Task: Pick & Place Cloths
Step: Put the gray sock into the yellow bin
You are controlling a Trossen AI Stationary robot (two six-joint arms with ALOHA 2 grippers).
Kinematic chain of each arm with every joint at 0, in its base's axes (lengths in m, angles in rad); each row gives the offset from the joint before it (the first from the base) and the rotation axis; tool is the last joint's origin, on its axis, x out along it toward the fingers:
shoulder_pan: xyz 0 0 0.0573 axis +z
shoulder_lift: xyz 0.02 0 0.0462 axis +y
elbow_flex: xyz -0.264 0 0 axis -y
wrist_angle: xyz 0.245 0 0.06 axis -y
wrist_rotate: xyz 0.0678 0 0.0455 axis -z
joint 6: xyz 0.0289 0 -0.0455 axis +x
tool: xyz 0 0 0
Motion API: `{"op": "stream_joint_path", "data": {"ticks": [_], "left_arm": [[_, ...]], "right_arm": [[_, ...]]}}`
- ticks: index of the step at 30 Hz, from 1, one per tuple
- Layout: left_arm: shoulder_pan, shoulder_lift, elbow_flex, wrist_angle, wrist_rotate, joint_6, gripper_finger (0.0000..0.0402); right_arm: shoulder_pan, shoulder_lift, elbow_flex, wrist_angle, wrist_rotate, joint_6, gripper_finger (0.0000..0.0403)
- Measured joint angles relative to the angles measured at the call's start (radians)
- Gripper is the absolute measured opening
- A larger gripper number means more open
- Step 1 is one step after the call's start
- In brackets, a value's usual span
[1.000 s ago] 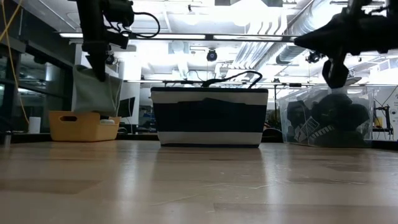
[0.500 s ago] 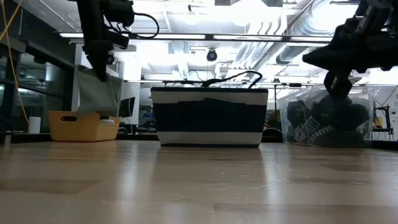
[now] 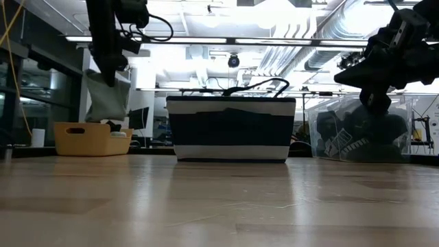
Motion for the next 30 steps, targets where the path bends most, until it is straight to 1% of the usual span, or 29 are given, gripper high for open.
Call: {"op": "stream_joint_path", "data": {"ticks": [3, 4, 7, 8, 9, 11, 16, 20, 27, 30], "left_arm": [[0.0, 0.0, 0.0, 0.001, -0.106, 0.003, 0.0008], [0.001, 0.0, 0.0, 0.002, -0.125, 0.003, 0.0008], [0.003, 0.0, -0.001, 0.02, -0.142, 0.003, 0.0008], [0.01, 0.003, -0.007, 0.033, -0.161, 0.004, 0.0008], [0.021, 0.006, -0.015, 0.045, -0.18, 0.009, 0.0008], [0.054, 0.021, -0.035, 0.066, -0.185, 0.012, 0.0008], [0.151, 0.079, -0.068, 0.073, -0.144, -0.044, 0.0008], [0.216, 0.124, -0.07, 0.06, -0.027, -0.103, 0.0008], [0.216, 0.183, -0.072, 0.089, 0.003, -0.128, 0.0008], [0.217, 0.217, -0.071, 0.109, 0.049, -0.13, 0.0008]], "right_arm": [[0.0, 0.0, 0.0, 0.0, 0.0, 0.0, 0.0003], [0.0, 0.0, 0.0, 0.0, 0.0, 0.0, 0.0003], [0.0, 0.0, 0.0, 0.0, 0.0, 0.0, 0.0003], [0.0, 0.0, 0.0, 0.0, 0.0, 0.0, 0.0003], [0.0, 0.0, 0.0, 0.0, 0.0, 0.0, 0.0003], [0.0, 0.0, 0.0, 0.0, 0.0, 0.0, 0.0003], [0.0, 0.0, -0.001, 0.001, 0.0, 0.0, 0.0003], [0.001, 0.0, -0.001, 0.001, 0.0, 0.0, 0.0003], [0.0, 0.0, -0.002, -0.002, 0.0, 0.0, 0.0003], [0.0, 0.001, -0.002, -0.006, 0.0, 0.0, 0.0003]]}}
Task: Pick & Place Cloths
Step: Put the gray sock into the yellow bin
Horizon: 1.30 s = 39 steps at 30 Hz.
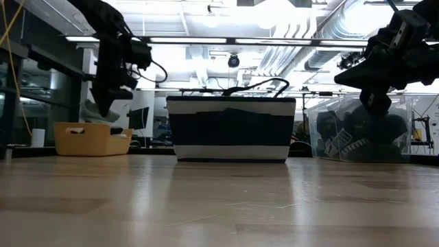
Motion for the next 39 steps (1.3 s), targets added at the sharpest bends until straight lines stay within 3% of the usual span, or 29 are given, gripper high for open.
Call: {"op": "stream_joint_path", "data": {"ticks": [12, 21, 24, 34, 39], "left_arm": [[0.114, 0.194, 0.004, 0.05, 0.124, -0.124, 0.0008], [0.116, 0.272, 0.014, 0.057, 0.178, -0.296, 0.0011], [0.117, 0.271, 0.013, 0.057, 0.189, -0.336, 0.004], [0.109, 0.253, 0.129, -0.061, 0.254, -0.282, 0.0208], [0.098, 0.185, 0.17, -0.076, 0.251, -0.278, 0.0239]], "right_arm": [[0.0, 0.0, 0.0, 0.0, 0.0, 0.0, 0.0003], [0.0, 0.0, 0.0, 0.0, 0.0, 0.0, 0.0003], [0.0, 0.0, 0.0, 0.0, 0.0, 0.0, 0.0003], [0.0, 0.0, 0.0, 0.0, 0.0, 0.0, 0.0003], [0.0, 0.0, 0.0, 0.0, 0.0, 0.0, 0.0003]]}}
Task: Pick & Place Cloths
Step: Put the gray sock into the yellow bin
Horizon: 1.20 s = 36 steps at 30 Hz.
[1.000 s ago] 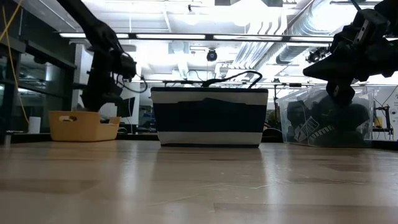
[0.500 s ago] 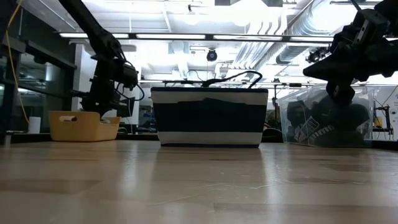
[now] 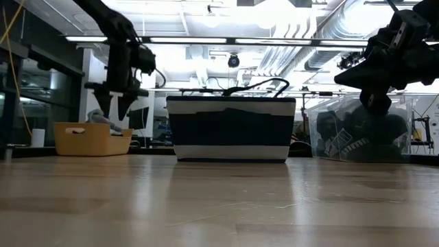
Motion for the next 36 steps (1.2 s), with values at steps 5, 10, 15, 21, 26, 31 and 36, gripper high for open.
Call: {"op": "stream_joint_path", "data": {"ticks": [5, 10, 15, 21, 26, 31, 36], "left_arm": [[-0.019, -0.081, 0.002, -0.017, -0.046, -0.008, 0.024], [-0.09, -0.167, 0.001, -0.024, -0.063, 0.03, 0.024], [-0.189, -0.275, -0.035, 0.001, -0.063, 0.089, 0.0241], [-0.27, -0.392, -0.197, 0.07, -0.058, 0.105, 0.0241], [-0.276, -0.379, -0.337, 0.174, -0.058, 0.099, 0.0241], [-0.277, -0.314, -0.375, 0.272, -0.083, 0.098, 0.0241], [-0.29, -0.244, -0.375, 0.35, -0.102, 0.131, 0.0241]], "right_arm": [[0.0, 0.0, 0.0, 0.0, 0.0, 0.0, 0.0003], [0.0, 0.0, 0.0, 0.0, 0.0, 0.0, 0.0003], [0.0, 0.0, 0.0, 0.0, 0.0, 0.0, 0.0003], [0.0, 0.0, 0.0, 0.0, 0.0, 0.0, 0.0003], [0.0, 0.0, 0.0, 0.0, 0.0, 0.0, 0.0003], [0.0, 0.0, 0.0, 0.0, 0.0, 0.0, 0.0003], [0.0, 0.0, 0.0, 0.0, 0.0, 0.0, 0.0003]]}}
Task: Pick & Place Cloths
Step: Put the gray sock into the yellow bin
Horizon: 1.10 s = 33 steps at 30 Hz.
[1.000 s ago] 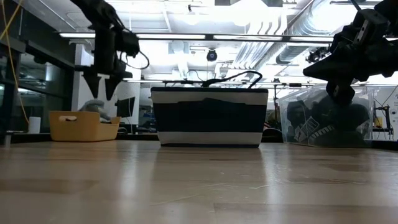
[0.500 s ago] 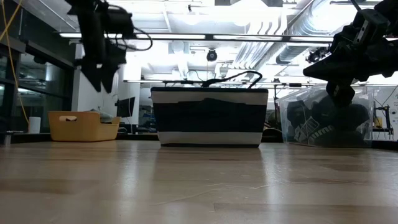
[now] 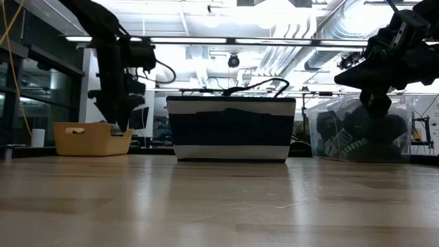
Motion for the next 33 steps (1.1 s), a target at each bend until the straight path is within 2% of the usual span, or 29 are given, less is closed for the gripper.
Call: {"op": "stream_joint_path", "data": {"ticks": [6, 9, 12, 17, 19, 26, 33], "left_arm": [[0.0, 0.078, 0.0, -0.01, -0.053, 0.0, 0.0239], [0.0, 0.084, 0.005, -0.015, -0.072, -0.006, 0.0215], [0.0, 0.084, 0.036, -0.046, -0.097, -0.01, 0.0163], [0.0, 0.077, 0.114, -0.119, -0.104, -0.01, 0.004], [0.002, 0.076, 0.133, -0.142, -0.106, -0.008, 0.0014], [0.088, 0.076, 0.096, -0.204, -0.144, -0.034, 0.0006], [0.158, 0.076, 0.011, -0.132, -0.106, -0.042, 0.0005]], "right_arm": [[0.0, 0.0, 0.0, 0.0, 0.0, 0.0, 0.0003], [0.0, 0.0, 0.0, 0.0, 0.0, 0.0, 0.0003], [0.0, 0.0, 0.0, 0.0, 0.0, 0.0, 0.0003], [0.0, 0.0, 0.0, 0.0, 0.0, 0.0, 0.0003], [0.0, 0.0, 0.0, 0.0, 0.0, 0.0, 0.0003], [0.0, 0.0, 0.0, 0.0, 0.0, 0.0, 0.0003], [0.0, 0.0, 0.0, 0.0, 0.0, 0.0, 0.0003]]}}
